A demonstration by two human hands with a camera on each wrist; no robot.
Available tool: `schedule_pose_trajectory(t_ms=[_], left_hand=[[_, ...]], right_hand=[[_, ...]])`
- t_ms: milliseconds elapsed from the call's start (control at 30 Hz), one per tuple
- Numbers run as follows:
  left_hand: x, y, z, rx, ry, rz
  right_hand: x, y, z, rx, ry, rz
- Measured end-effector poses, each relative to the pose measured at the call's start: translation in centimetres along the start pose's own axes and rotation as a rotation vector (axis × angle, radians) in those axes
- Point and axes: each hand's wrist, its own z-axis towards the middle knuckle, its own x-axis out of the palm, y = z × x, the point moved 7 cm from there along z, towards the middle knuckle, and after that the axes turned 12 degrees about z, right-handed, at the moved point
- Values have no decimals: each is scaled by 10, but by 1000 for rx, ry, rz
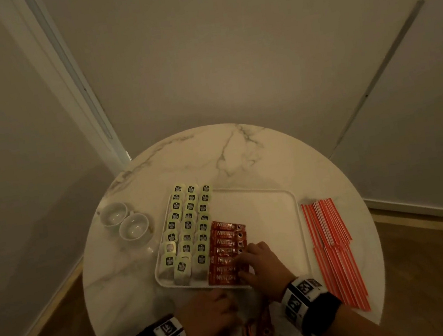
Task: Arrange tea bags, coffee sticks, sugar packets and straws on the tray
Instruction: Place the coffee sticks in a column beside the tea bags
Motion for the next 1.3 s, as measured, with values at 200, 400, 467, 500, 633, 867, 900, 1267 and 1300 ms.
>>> schedule_pose_trajectory(t_ms=[200,400,467,500,633,867,900,1267,1300], left_hand=[[25,-22,-20,-13,-24,74],[35,-28,-22,-73,-19,160],[38,-34,-21,49,-12,288],[43,-31,-20,55,11,323],[52,-23,-21,-137,5,205],[-23,5,-21,-262,-228,-313],[-29,17,-23,-336,-261,-519],[-73,42,-19,-416,-304,-1914],[-74,43,-19,-420,-312,-1931]], right_hand=[[20,0,-29,14,-79,15],[18,9,-39,-3,-147,0],[16,13,-40,1,-165,-2],[15,15,-41,2,-173,-3],[15,20,-44,12,-188,1],[-2,27,-50,102,-197,204],[-8,29,-51,128,-204,310],[-56,87,-42,-88,-116,828],[-59,87,-41,-89,-124,769]])
